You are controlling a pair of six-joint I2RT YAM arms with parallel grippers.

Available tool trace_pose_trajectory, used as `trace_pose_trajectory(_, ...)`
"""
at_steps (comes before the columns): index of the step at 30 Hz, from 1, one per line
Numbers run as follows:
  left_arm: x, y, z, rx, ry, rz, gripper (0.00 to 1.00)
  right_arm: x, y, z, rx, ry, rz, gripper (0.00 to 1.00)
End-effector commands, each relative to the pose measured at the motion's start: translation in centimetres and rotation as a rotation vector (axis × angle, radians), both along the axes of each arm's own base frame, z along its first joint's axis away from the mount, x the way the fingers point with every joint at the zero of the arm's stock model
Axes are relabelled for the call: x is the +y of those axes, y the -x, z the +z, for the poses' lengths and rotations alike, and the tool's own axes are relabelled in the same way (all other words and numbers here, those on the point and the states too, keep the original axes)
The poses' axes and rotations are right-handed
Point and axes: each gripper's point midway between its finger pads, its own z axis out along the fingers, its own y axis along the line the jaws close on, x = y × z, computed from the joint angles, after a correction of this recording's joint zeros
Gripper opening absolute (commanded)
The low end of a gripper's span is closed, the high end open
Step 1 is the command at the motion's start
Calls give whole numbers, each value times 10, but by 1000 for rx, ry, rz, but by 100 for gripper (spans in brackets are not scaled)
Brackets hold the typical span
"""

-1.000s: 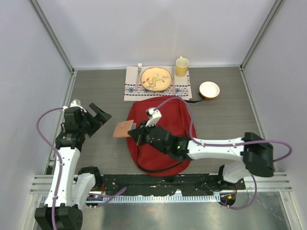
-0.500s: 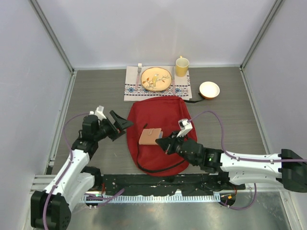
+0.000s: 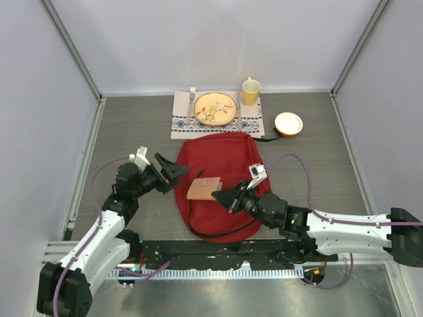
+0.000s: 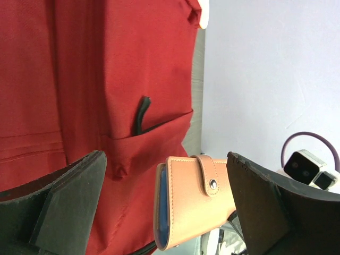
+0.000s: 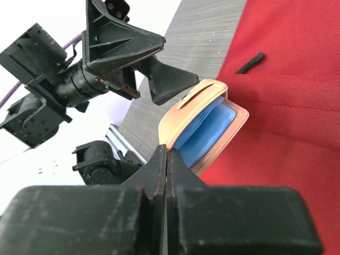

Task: Pack the student bag
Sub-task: Adjust the personal item.

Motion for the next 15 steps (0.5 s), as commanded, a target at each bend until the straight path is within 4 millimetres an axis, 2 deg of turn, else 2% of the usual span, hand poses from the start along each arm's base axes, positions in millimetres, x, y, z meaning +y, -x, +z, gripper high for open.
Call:
trace_pose_trajectory(1,-10,5,29,-87,65,-62,99,10,1,68,-77,-184,29,1)
trace_pose_trajectory(8,-22,6,35,-67,130,-134,100,18,3,93,-142,-215,61,1)
trace_pose_trajectory(10,-23,7,35,-67,150,-144,99,19,2,94,-157,-205,56,1)
trace_pose_trajectory(15,-28,8,55,-123,235,-177,100,22,-3,85,-163,-175,47,1)
